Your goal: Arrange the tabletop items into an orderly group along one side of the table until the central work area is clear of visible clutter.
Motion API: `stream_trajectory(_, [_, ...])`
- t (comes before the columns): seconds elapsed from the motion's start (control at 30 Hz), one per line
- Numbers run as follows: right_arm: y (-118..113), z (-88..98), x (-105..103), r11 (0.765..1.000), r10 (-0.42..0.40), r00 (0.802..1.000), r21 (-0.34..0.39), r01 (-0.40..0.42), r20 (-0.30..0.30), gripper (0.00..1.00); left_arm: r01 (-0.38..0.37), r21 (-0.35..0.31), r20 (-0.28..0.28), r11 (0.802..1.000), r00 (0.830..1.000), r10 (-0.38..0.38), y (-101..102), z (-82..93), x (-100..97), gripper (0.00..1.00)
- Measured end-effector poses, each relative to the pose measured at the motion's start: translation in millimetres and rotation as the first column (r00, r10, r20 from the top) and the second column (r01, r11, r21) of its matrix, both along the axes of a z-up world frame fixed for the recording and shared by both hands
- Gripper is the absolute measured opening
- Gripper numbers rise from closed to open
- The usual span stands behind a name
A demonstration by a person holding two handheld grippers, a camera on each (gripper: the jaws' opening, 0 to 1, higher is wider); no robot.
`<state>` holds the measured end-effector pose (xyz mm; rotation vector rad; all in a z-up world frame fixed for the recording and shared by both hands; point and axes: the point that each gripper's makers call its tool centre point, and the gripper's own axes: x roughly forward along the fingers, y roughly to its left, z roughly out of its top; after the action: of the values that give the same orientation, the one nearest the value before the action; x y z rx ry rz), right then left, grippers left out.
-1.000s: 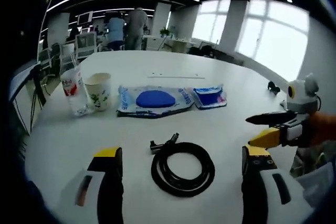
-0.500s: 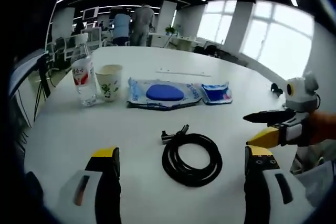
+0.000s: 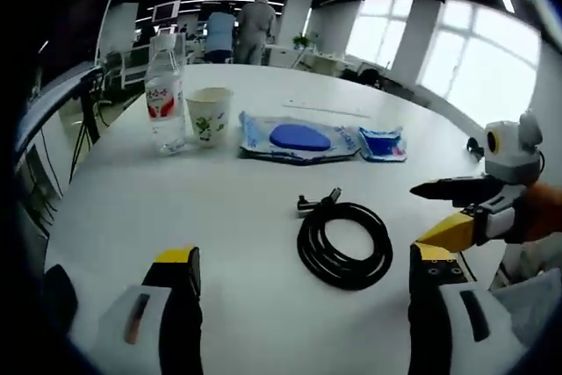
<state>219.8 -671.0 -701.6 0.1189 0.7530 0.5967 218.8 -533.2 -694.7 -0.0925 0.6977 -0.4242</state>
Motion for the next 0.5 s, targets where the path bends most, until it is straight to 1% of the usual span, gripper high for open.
stream_trajectory(0.07, [-0.3, 1.9, 2.4, 1.0, -0.013, 1.0, 0.001, 0.013, 0.006, 1.0, -0.022, -0.006, 0.005, 1.0, 1.0, 0.022, 3.0, 0.3, 1.4, 0.99])
stream_trajectory(0.3, [-8.8, -0.1, 10.4, 0.999, -0.044, 0.999, -0.028, 0.044, 0.008, 1.0, -0.058, 0.004, 0.0, 0.998, 0.998, 0.058, 11.7, -2.5, 6.2, 0.97])
stream_trajectory(0.4, [-11.4, -2.2, 12.5, 0.998, -0.054, 0.999, -0.038, 0.054, 0.007, 0.99, -0.068, 0.002, -0.009, 0.998, 0.998, 0.068, 12.5, -6.6, 8.2, 0.97])
stream_trajectory(0.5, [-12.7, -5.5, 14.8, 0.997, -0.055, 0.998, -0.054, 0.055, 0.005, 0.99, -0.073, 0.014, -0.023, 0.997, 0.997, 0.074, 12.4, -12.4, 10.6, 0.96])
